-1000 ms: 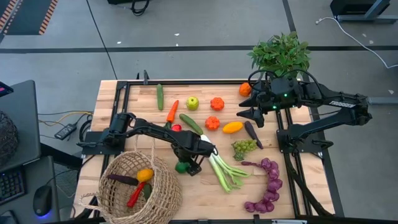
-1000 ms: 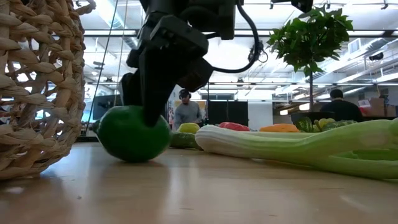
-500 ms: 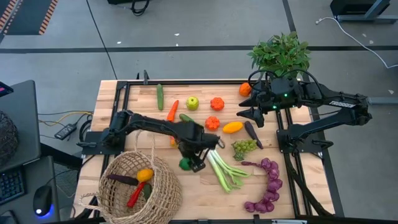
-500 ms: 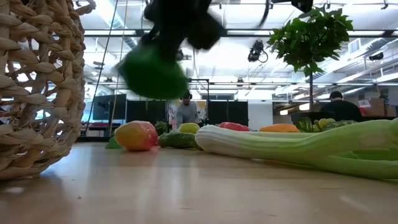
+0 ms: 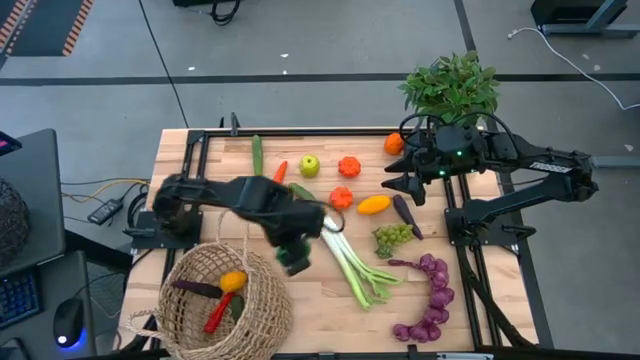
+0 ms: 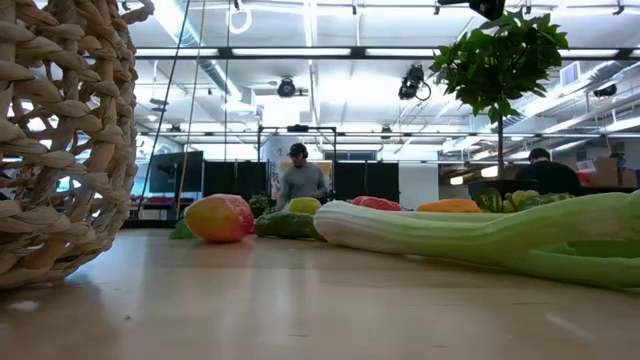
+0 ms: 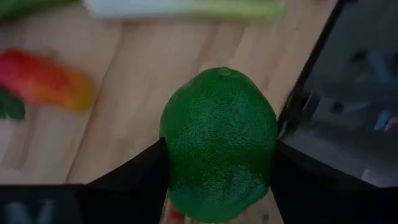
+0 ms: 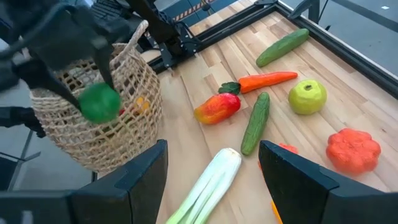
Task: Build produce basket
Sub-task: Put the lime into the basket
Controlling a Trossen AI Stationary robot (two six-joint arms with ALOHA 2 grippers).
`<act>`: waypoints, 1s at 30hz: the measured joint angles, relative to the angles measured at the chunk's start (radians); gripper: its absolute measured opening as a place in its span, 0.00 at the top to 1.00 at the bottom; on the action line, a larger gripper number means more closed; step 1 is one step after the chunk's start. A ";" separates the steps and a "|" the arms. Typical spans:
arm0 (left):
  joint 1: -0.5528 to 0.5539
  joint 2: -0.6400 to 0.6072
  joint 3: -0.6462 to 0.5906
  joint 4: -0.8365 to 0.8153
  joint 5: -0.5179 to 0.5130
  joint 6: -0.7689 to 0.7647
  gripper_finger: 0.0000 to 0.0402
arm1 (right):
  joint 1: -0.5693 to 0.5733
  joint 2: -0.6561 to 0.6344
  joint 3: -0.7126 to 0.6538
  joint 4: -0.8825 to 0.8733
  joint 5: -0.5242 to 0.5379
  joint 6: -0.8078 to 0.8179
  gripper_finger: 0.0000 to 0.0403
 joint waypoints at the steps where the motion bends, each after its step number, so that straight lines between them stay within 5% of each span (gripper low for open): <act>1: -0.017 -0.011 -0.006 0.005 -0.010 0.000 0.40 | 0.000 0.000 0.000 0.000 0.003 0.000 0.36; 30: -0.466 -0.143 -0.024 0.010 -0.082 -0.367 0.41 | -0.001 0.007 0.000 -0.002 0.048 0.034 0.36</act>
